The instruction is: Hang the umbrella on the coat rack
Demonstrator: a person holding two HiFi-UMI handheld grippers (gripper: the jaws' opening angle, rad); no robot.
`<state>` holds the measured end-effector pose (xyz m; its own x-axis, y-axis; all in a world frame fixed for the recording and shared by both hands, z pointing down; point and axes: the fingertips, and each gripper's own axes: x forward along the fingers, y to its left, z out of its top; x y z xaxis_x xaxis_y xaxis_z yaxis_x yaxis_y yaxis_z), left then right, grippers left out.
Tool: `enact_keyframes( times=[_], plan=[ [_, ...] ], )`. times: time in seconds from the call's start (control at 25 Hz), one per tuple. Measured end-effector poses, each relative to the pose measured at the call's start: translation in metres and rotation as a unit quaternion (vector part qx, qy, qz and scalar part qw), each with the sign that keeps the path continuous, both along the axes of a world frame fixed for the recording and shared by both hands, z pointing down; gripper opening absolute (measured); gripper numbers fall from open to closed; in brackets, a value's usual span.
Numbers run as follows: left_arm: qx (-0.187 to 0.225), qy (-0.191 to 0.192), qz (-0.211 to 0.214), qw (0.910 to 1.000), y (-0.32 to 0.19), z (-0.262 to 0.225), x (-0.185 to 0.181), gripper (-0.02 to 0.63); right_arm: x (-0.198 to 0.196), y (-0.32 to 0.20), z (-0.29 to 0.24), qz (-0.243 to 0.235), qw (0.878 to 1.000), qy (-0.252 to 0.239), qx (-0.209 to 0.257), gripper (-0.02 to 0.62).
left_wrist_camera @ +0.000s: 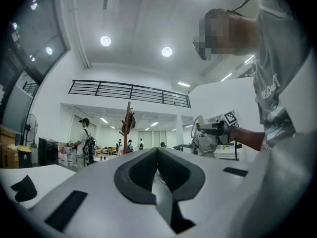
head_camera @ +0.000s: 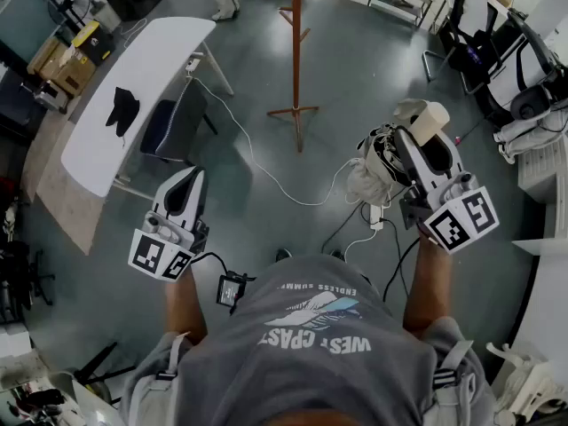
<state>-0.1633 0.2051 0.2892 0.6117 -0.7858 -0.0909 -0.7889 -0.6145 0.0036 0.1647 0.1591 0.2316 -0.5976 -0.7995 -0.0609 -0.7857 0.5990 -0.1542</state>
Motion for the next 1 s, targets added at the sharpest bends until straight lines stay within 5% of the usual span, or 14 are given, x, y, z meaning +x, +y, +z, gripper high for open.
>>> enact_keyframes(
  times=[0.68, 1.0],
  plan=[
    [-0.010, 0.010, 0.046, 0.9989, -0.030, 0.017, -0.019, 0.017, -0.031, -0.033, 0.005, 0.020, 1.000, 0.008, -0.007, 0.169],
    [-0.018, -0.001, 0.025, 0.9995, -0.060, 0.016, -0.004, 0.017, -0.015, -0.083, 0.011, 0.001, 1.000, -0.007, -0.012, 0.170]
  ],
)
